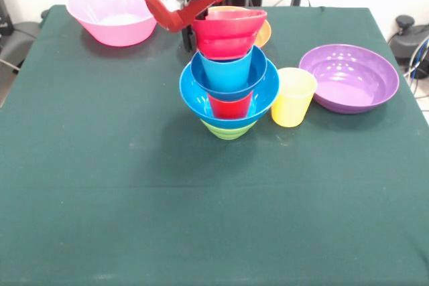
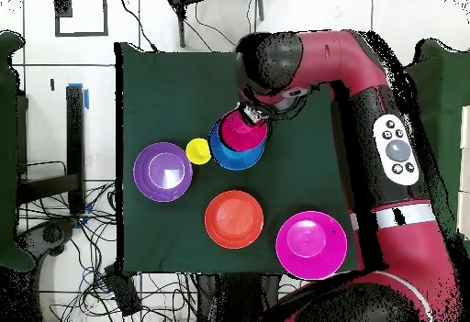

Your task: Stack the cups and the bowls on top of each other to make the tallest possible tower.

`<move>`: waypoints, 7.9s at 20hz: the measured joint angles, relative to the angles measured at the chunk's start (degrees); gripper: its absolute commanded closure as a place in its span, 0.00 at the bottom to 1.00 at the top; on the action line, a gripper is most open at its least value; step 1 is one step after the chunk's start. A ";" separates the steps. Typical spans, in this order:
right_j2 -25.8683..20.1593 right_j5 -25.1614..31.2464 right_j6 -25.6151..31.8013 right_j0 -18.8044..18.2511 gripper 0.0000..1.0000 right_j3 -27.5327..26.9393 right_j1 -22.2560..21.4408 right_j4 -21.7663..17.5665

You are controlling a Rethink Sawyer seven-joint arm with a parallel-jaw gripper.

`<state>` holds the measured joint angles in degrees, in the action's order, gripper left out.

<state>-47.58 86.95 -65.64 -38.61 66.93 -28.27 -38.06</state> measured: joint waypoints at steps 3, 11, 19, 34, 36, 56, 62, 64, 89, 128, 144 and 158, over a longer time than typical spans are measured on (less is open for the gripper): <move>-0.01 -0.01 0.00 -0.23 1.00 0.16 0.44 0.52; 0.00 -0.02 0.00 -0.59 1.00 0.46 0.56 1.51; 0.00 -0.01 0.00 -0.63 1.00 0.48 0.57 1.51; 0.16 1.06 0.00 0.28 1.00 0.36 0.52 1.08; 0.16 1.30 0.00 0.41 1.00 0.36 0.51 1.01; 0.36 1.83 0.00 0.69 1.00 0.36 0.40 -1.14; 0.38 1.83 0.00 0.75 1.00 0.37 0.25 -1.46; 0.38 1.83 0.00 0.77 1.00 0.36 0.24 -1.52; 0.50 1.80 0.00 0.93 0.00 0.53 0.02 -3.09; 0.65 1.79 0.00 0.93 0.00 2.48 -0.71 -4.14; 0.66 2.01 0.00 0.93 0.00 3.44 -3.56 -3.53; 0.66 2.76 0.00 0.89 0.00 3.76 -6.09 -3.71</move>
<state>-46.92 89.72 -65.64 -37.72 70.69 -34.36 -41.77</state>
